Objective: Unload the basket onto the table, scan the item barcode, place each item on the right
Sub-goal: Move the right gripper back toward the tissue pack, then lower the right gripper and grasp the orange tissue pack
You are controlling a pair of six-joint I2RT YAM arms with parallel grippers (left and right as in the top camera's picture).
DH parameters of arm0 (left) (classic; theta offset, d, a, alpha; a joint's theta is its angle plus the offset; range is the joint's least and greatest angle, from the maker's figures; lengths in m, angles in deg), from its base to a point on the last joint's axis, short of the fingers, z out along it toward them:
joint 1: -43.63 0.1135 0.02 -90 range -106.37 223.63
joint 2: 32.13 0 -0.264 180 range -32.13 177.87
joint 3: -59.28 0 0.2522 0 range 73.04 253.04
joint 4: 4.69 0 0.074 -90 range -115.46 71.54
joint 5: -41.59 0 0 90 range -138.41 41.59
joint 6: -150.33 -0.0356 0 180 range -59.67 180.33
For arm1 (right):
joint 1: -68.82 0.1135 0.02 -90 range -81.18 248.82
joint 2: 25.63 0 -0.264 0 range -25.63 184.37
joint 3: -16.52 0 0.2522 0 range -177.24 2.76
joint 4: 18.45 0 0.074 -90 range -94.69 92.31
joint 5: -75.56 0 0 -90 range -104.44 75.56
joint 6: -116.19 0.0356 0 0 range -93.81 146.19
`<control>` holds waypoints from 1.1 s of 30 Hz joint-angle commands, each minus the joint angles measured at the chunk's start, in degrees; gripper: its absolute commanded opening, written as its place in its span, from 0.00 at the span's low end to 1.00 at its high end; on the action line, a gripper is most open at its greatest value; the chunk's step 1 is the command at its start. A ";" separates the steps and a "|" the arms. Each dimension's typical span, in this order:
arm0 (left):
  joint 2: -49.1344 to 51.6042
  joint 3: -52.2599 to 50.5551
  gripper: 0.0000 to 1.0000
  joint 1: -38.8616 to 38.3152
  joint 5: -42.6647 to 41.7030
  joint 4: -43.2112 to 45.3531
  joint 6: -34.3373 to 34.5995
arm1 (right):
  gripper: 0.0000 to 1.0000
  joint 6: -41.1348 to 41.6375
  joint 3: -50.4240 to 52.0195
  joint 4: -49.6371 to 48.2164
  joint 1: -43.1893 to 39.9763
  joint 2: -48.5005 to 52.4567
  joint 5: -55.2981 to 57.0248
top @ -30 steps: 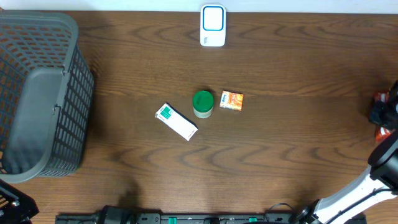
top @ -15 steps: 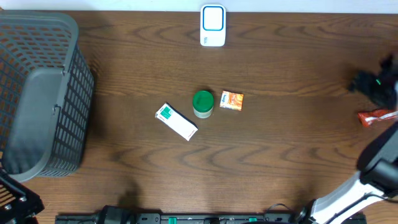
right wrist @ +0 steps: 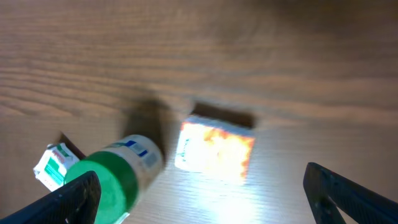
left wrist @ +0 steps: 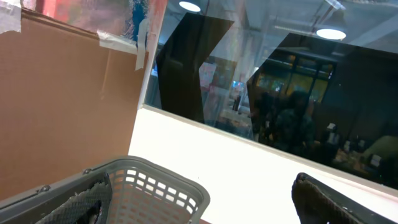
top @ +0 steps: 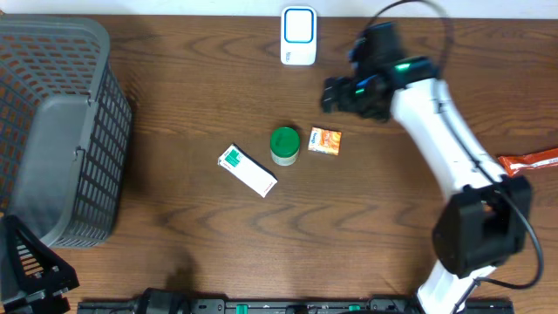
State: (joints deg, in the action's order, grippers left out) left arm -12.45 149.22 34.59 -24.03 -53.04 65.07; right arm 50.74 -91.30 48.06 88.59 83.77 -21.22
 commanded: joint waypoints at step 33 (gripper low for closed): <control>0.09 -0.17 0.93 0.24 0.35 -5.46 0.48 | 0.74 11.74 -0.22 0.61 4.66 17.40 7.78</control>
State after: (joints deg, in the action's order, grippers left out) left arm -12.45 149.22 34.59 -24.03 -57.96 65.07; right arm 63.99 -91.30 48.47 93.31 100.58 -13.57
